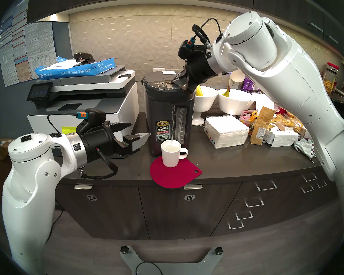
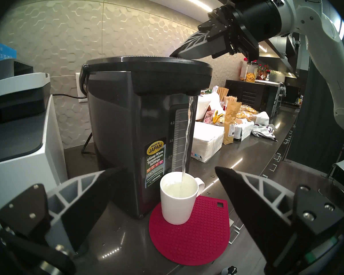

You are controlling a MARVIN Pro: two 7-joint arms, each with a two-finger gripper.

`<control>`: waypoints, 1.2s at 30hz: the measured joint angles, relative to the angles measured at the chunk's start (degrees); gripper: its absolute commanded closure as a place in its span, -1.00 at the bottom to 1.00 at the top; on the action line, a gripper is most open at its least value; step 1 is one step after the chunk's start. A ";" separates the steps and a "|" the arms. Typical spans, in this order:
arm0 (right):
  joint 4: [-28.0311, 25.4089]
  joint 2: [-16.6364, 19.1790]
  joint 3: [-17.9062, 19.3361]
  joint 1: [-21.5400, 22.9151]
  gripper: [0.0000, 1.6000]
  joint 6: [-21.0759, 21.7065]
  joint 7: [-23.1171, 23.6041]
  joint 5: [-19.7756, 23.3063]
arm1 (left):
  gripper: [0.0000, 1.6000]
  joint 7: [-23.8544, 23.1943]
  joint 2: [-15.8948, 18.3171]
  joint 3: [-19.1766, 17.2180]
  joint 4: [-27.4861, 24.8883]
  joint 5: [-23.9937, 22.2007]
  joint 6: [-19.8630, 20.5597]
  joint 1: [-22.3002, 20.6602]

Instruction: Press the water dispenser button and fill the cup

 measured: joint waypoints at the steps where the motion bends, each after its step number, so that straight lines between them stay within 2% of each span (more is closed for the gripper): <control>1: -0.01 0.00 0.00 -0.02 1.00 -0.03 -0.05 -0.01 | -1.00 0.00 0.00 0.00 0.00 0.00 0.00 0.00; 24: -0.50 0.07 0.43 -0.69 1.00 -0.11 -1.42 -0.05 | -1.00 0.00 0.00 0.00 0.00 0.00 0.00 0.00; 36: 1.98 0.78 4.14 -0.05 1.00 1.56 -1.74 1.01 | -1.00 -0.01 0.02 0.00 0.01 0.00 0.00 0.00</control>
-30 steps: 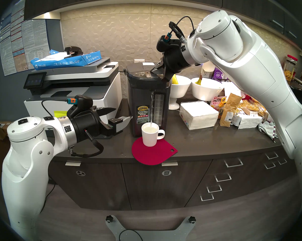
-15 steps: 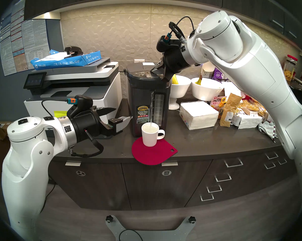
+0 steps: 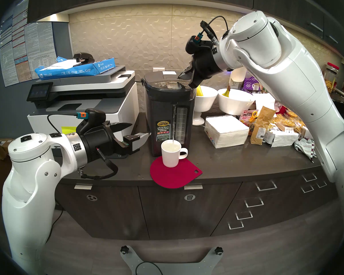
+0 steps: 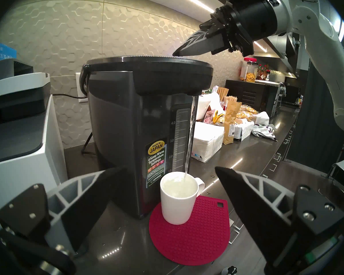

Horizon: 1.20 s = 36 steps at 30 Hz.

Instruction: Press the water dispenser button and fill the cup

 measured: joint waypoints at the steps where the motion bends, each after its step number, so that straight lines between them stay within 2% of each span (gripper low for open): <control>1: 0.04 0.07 0.24 0.15 1.00 0.06 0.00 0.08 | -1.00 0.00 0.00 0.00 0.01 0.00 0.00 0.00; 10: -1.54 1.57 5.31 2.38 1.00 0.30 0.55 1.88 | -1.00 0.00 0.00 0.01 0.01 0.00 0.00 0.00; 17: -5.69 4.10 9.97 2.13 1.00 0.30 0.90 4.10 | -1.00 0.00 0.00 0.01 0.01 0.00 0.00 0.00; 26: -10.32 8.41 18.22 -1.36 1.00 0.30 -0.86 8.17 | -1.00 0.00 0.01 0.01 0.01 0.00 0.00 0.00; 30: -12.14 10.76 22.36 -3.95 1.00 0.30 -1.88 10.37 | -1.00 0.00 0.01 0.00 0.01 0.00 0.00 0.00; 36: -13.93 14.21 26.27 -8.56 1.00 0.31 -3.78 13.49 | -1.00 0.00 0.02 0.00 0.01 0.00 0.00 0.00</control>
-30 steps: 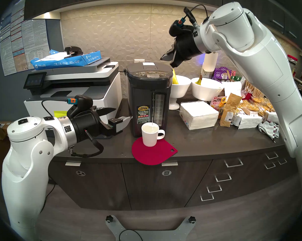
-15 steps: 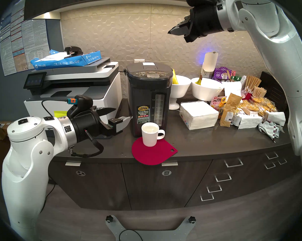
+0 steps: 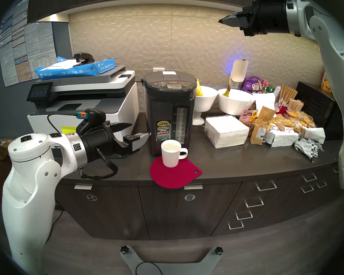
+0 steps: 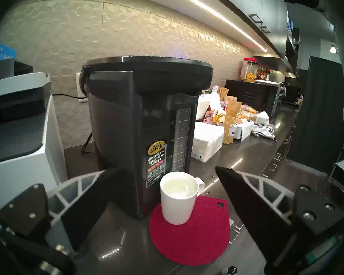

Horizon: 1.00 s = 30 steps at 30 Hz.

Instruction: Press the water dispenser button and fill the cup

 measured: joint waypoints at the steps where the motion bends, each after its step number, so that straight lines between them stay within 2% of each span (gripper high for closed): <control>1: -0.13 0.25 0.25 -0.44 1.00 0.00 -0.16 0.30 | -1.00 0.00 0.00 0.00 0.00 0.00 0.00 0.00; 17: -5.12 6.39 7.62 -13.57 1.00 0.02 -7.22 9.60 | -1.00 0.00 0.00 0.00 -0.01 0.00 0.00 0.00; 30: -7.56 10.34 15.55 -24.36 1.00 -1.07 -12.26 16.69 | -1.00 0.00 0.00 0.00 -0.01 0.00 0.00 0.00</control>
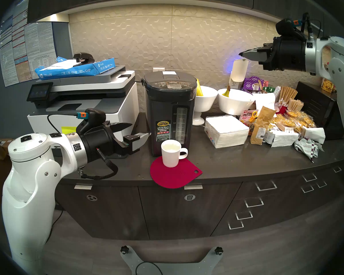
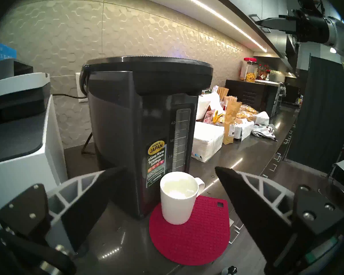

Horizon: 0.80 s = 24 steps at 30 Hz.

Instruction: Press the water dispenser button and fill the cup

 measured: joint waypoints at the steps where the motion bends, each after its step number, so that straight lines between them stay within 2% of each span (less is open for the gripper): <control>1: -0.12 0.15 0.40 -0.51 1.00 -0.10 -0.17 0.27 | -1.00 0.00 0.00 0.00 0.00 0.00 0.00 0.00; 13: -2.38 1.34 8.98 -10.04 1.00 -1.39 -2.53 4.06 | -1.00 0.00 0.00 0.00 0.00 0.00 0.00 0.00; 24: -5.64 -0.65 15.52 -18.54 1.00 -1.25 -2.77 5.11 | -1.00 -0.02 0.01 0.01 0.02 0.00 0.00 -0.01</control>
